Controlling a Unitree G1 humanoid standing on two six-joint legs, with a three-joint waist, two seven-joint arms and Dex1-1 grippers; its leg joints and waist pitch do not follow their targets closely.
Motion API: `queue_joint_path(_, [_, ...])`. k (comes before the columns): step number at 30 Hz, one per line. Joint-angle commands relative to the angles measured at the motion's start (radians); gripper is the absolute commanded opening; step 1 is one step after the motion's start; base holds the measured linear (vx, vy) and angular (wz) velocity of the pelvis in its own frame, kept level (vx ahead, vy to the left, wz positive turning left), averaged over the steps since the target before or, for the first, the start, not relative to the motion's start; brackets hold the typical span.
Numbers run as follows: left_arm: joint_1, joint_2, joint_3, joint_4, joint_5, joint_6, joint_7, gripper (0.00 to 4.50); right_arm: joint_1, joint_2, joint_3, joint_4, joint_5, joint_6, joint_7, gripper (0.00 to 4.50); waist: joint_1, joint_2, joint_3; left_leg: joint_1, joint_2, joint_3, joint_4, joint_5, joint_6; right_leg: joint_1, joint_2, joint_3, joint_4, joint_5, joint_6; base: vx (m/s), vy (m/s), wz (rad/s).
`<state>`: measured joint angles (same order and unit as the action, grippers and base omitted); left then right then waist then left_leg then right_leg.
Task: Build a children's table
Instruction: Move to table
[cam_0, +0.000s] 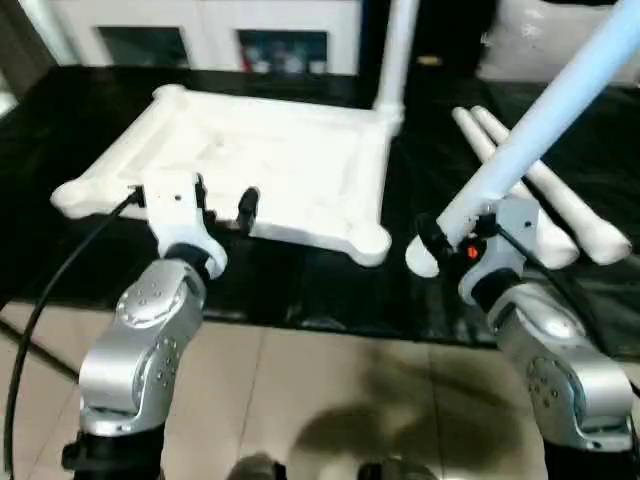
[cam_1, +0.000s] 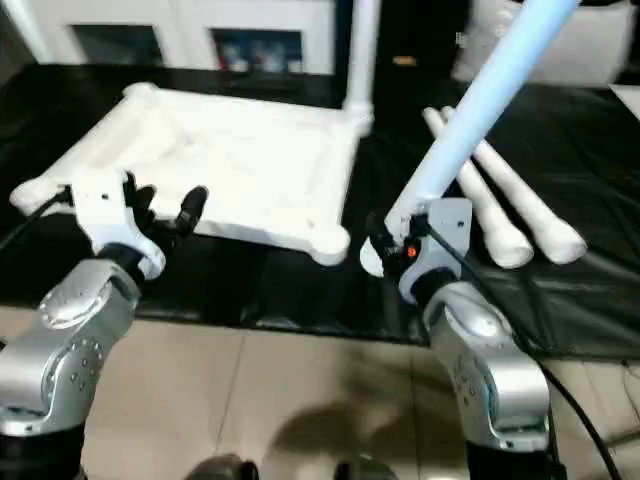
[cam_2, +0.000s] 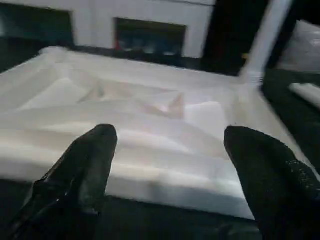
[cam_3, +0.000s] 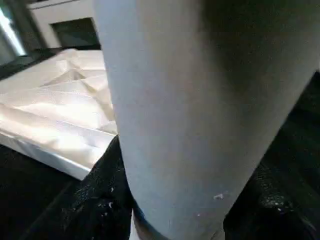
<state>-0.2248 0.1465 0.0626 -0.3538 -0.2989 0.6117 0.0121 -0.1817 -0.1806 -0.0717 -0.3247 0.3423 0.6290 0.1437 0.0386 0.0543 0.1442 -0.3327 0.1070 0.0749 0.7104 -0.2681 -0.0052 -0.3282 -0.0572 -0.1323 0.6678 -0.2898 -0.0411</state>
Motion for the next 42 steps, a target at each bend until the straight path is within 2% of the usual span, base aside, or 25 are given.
queue_joint_path(1, [-0.010,0.011,0.008,-0.001,0.010,0.002,-0.007,3.86,-0.007,0.019,-0.008,-0.017,0.008,-0.025,-0.002,1.90,0.006,-0.032,-0.031,-0.063,0.008,0.008,0.027,-0.111,0.036,0.101,-0.184,0.174,-0.226,-1.019,-0.058,0.157,0.003,0.44])
queue_joint_path(2, [-0.011,0.012,0.008,0.000,0.011,0.002,-0.009,3.86,-0.006,0.019,-0.009,-0.016,0.008,-0.035,-0.002,1.90,0.031,-0.021,-0.031,-0.056,0.024,0.001,-0.018,-0.089,0.040,0.105,-0.167,0.186,-0.223,-0.920,-0.078,0.160,0.034,0.25])
queue_joint_path(4, [-0.012,0.015,0.007,0.002,0.010,0.001,-0.017,3.86,-0.006,0.015,-0.006,-0.019,0.005,-0.050,0.001,1.90,0.026,0.005,-0.066,0.022,0.071,-0.005,-0.151,0.013,0.084,0.078,-0.041,0.094,-0.152,-0.383,-0.145,0.139,0.034,0.26])
queue_joint_path(6, [-0.014,0.020,0.002,0.004,0.009,0.001,-0.027,3.86,-0.006,0.016,-0.007,-0.026,0.003,-0.063,0.002,1.90,-0.033,0.042,-0.114,0.222,0.202,-0.165,-0.168,0.199,0.287,-0.132,-0.015,0.068,0.043,-0.119,0.012,0.180,0.045,0.10])
queue_joint_path(10, [-0.014,0.022,-0.006,0.006,0.009,-0.002,-0.037,3.86,-0.007,0.022,-0.013,-0.032,0.001,-0.079,0.003,1.90,-0.035,-0.002,-0.113,0.153,0.073,-0.045,-0.130,0.426,0.351,-0.182,-0.035,0.088,0.008,0.183,0.056,0.164,0.014,0.07])
queue_joint_path(11, [-0.012,0.023,-0.015,0.005,0.010,-0.003,-0.048,3.86,-0.008,0.025,-0.016,-0.033,-0.001,-0.087,0.004,1.90,-0.023,-0.051,-0.101,0.089,-0.042,0.024,-0.116,0.186,0.278,-0.084,-0.047,0.127,-0.077,0.230,-0.019,0.091,-0.043,0.11])
queue_joint_path(12, [-0.011,0.023,-0.018,0.005,0.009,-0.003,-0.053,3.86,-0.008,0.023,-0.014,-0.034,-0.007,-0.092,0.006,1.90,0.014,-0.093,-0.131,-0.016,-0.097,0.046,-0.008,-0.078,0.212,0.077,-0.143,0.265,-0.124,0.093,-0.143,0.091,-0.043,0.11])
queue_joint_path(14, [-0.012,0.021,-0.022,0.008,0.009,-0.003,-0.058,3.86,-0.007,0.019,-0.010,-0.034,-0.012,-0.097,0.008,1.90,0.025,-0.074,-0.109,-0.084,-0.051,0.005,0.041,-0.001,0.089,0.116,-0.164,0.236,-0.107,0.137,-0.242,0.156,-0.051,-0.07])
queue_joint_path(17, [-0.013,0.020,-0.024,0.014,0.010,-0.007,-0.062,3.86,-0.005,0.013,-0.007,-0.026,-0.016,-0.086,0.004,1.90,0.028,-0.016,-0.066,-0.068,0.031,-0.018,-0.006,0.097,-0.005,0.049,-0.176,0.151,-0.181,-0.140,-0.314,0.134,-0.028,-0.13])
queue_joint_path(18, [-0.013,0.019,-0.024,0.014,0.010,-0.007,-0.062,3.86,-0.005,0.013,-0.007,-0.026,-0.016,-0.084,0.004,1.90,0.018,0.024,-0.066,0.017,0.058,0.004,-0.099,0.000,-0.051,0.005,-0.053,0.168,-0.191,-0.338,-0.178,0.092,0.004,-0.08])
queue_joint_path(19, [-0.013,0.019,-0.024,0.015,0.010,-0.007,-0.062,3.86,-0.005,0.014,-0.008,-0.025,-0.014,-0.076,0.002,1.90,-0.007,0.056,-0.042,0.046,0.121,-0.037,-0.169,-0.232,-0.127,-0.041,0.020,0.115,-0.115,-0.335,-0.082,0.068,0.081,-0.42])
queue_joint_path(20, [-0.013,0.016,-0.022,0.016,0.011,-0.008,-0.065,3.86,-0.005,0.012,-0.007,-0.024,-0.016,-0.075,0.002,1.90,-0.015,0.054,-0.081,0.093,0.222,-0.076,-0.234,-0.470,-0.215,-0.075,0.009,0.092,0.046,-0.175,0.009,0.093,0.090,-0.57])
queue_joint_path(21, [-0.013,0.014,-0.022,0.017,0.013,-0.009,-0.068,3.86,-0.005,0.010,-0.006,-0.022,-0.018,-0.081,0.004,1.90,-0.016,0.020,-0.083,0.087,0.208,-0.110,-0.243,-0.478,-0.111,-0.075,-0.008,0.083,0.068,-0.047,0.043,0.093,0.090,-0.57])
queue_joint_path(22, [-0.012,0.013,-0.022,0.019,0.014,-0.010,-0.069,3.86,-0.005,0.009,-0.005,-0.021,-0.022,-0.088,0.006,1.90,-0.026,0.043,-0.087,0.095,0.182,-0.107,-0.233,-0.431,-0.029,-0.085,-0.013,0.077,0.056,-0.005,0.038,0.112,0.028,-0.21])
queue_joint_path(23, [-0.012,0.013,-0.023,0.020,0.015,-0.011,-0.071,3.86,-0.005,0.009,-0.005,-0.021,-0.024,-0.093,0.008,1.90,-0.035,0.022,-0.089,0.128,0.159,-0.066,-0.206,-0.355,0.106,-0.121,-0.033,0.084,0.022,0.075,0.021,0.111,-0.023,-0.06])
queue_joint_path(25, [-0.012,0.013,-0.024,0.022,0.015,-0.012,-0.073,3.86,-0.005,0.010,-0.006,-0.020,-0.025,-0.098,0.008,1.90,-0.024,-0.031,-0.098,0.041,0.045,0.021,-0.164,-0.237,0.190,-0.013,-0.075,0.139,-0.090,0.139,-0.005,0.125,-0.052,0.02])
queue_joint_path(26, [-0.013,0.013,-0.024,0.022,0.015,-0.012,-0.074,3.86,-0.004,0.010,-0.007,-0.020,-0.025,-0.098,0.008,1.90,0.012,-0.063,-0.108,-0.059,-0.029,0.055,-0.044,-0.133,0.190,0.112,-0.154,0.242,-0.152,0.048,-0.087,0.159,-0.092,0.08])
queue_joint_path(27, [-0.014,0.013,-0.024,0.023,0.014,-0.012,-0.075,3.86,-0.004,0.010,-0.006,-0.020,-0.026,-0.099,0.008,1.90,0.026,-0.061,-0.115,-0.127,-0.013,0.032,0.005,-0.004,0.173,0.169,-0.176,0.251,-0.139,0.057,-0.127,0.159,-0.092,0.08])
queue_joint_path(31, [-0.012,0.016,-0.028,0.026,0.016,-0.014,-0.083,3.86,-0.001,0.011,-0.004,-0.023,-0.031,-0.101,0.008,1.90,0.031,0.002,-0.098,-0.121,0.035,0.011,-0.096,0.199,0.120,0.119,-0.096,0.128,-0.154,-0.002,-0.187,0.146,-0.041,-0.07])
queue_joint_path(32, [-0.012,0.017,-0.031,0.029,0.021,-0.015,-0.087,3.86,-0.001,0.011,-0.004,-0.022,-0.032,-0.102,0.007,1.90,0.012,0.062,-0.100,-0.035,0.098,-0.033,-0.169,0.093,0.125,0.068,-0.018,0.071,-0.120,-0.109,-0.089,0.170,0.049,-0.04])
queue_joint_path(33, [-0.011,0.018,-0.034,0.029,0.024,-0.014,-0.089,3.86,-0.001,0.009,-0.003,-0.022,-0.033,-0.103,0.006,1.90,-0.052,0.066,-0.129,0.114,0.187,-0.142,-0.168,0.119,0.297,-0.075,0.020,0.063,0.029,-0.143,-0.022,0.170,0.049,-0.04])
queue_joint_path(34, [-0.010,0.018,-0.037,0.030,0.026,-0.013,-0.089,3.86,-0.001,0.008,-0.003,-0.022,-0.034,-0.103,0.006,1.90,-0.047,0.054,-0.136,0.127,0.196,-0.162,-0.154,0.200,0.375,-0.094,0.012,0.069,0.054,-0.140,0.017,0.181,0.063,-0.02])
queue_joint_path(37, [-0.002,0.029,-0.061,0.027,0.034,-0.003,-0.108,3.86,-0.003,0.005,-0.007,-0.020,-0.039,-0.101,0.003,1.90,-0.021,0.025,-0.133,0.061,0.172,-0.092,-0.108,0.769,0.437,-0.140,-0.035,0.126,0.053,0.144,0.161,0.118,0.017,0.09])
queue_joint_path(39, [0.007,0.045,-0.082,0.022,0.037,-0.015,-0.136,3.86,-0.005,-0.003,-0.007,-0.015,-0.053,-0.101,0.001,1.90,0.014,-0.049,-0.118,-0.091,-0.007,0.009,-0.047,0.391,0.223,-0.046,-0.118,0.209,-0.072,0.529,0.114,0.000,0.000,0.00])
queue_joint_path(42, [0.013,0.053,-0.089,0.022,0.037,-0.023,-0.150,3.86,-0.005,-0.004,-0.009,-0.013,-0.057,-0.103,0.003,1.90,0.024,-0.027,-0.131,-0.081,0.026,0.002,-0.111,0.156,0.035,-0.011,-0.092,0.154,-0.056,0.663,0.046,-0.040,-0.076,0.07])
